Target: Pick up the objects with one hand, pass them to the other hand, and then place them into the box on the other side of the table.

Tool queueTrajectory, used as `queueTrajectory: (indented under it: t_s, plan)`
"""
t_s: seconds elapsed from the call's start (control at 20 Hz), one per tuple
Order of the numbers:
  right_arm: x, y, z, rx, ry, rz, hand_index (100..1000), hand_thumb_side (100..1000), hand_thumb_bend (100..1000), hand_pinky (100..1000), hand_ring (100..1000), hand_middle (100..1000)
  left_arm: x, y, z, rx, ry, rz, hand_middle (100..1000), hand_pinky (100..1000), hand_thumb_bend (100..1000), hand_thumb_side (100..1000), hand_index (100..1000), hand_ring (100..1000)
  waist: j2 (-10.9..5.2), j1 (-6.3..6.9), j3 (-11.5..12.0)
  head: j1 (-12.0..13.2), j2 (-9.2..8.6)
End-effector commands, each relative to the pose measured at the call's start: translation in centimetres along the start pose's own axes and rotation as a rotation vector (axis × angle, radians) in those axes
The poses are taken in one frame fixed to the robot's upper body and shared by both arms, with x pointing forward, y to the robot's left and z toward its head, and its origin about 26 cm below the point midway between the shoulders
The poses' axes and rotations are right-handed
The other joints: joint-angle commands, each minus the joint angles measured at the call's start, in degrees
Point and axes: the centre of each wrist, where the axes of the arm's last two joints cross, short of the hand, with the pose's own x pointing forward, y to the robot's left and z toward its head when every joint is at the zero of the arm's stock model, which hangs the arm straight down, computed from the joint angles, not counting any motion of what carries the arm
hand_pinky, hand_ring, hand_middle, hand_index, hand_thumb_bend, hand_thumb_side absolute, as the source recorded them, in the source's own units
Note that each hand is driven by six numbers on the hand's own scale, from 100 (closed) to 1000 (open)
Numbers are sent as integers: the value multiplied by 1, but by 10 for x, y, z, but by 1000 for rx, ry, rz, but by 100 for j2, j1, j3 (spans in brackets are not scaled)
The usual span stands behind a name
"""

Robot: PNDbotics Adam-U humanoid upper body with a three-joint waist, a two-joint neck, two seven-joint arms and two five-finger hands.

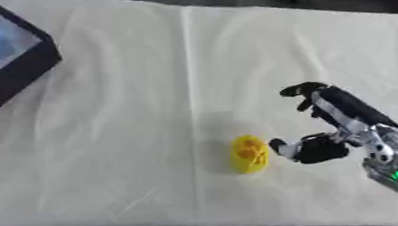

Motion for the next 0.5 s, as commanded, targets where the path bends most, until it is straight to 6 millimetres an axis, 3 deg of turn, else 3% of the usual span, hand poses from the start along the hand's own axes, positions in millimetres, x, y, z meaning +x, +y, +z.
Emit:
queueTrajectory:
  t_s: [0.05,0.5]
  plan:
    - [9,-4,0,18,-8,9,880,206,418,734,778,852,6,10,1,17,-13,-43,646,970,100,744,869,1000,-115,35,-10,14,53]
    - [21,9,-5,69,12,-1,851,182,429,739,772,828,8,10,-1,19,-21,-40,645,971,100,744,869,1000,-79,40,56,-109,21]
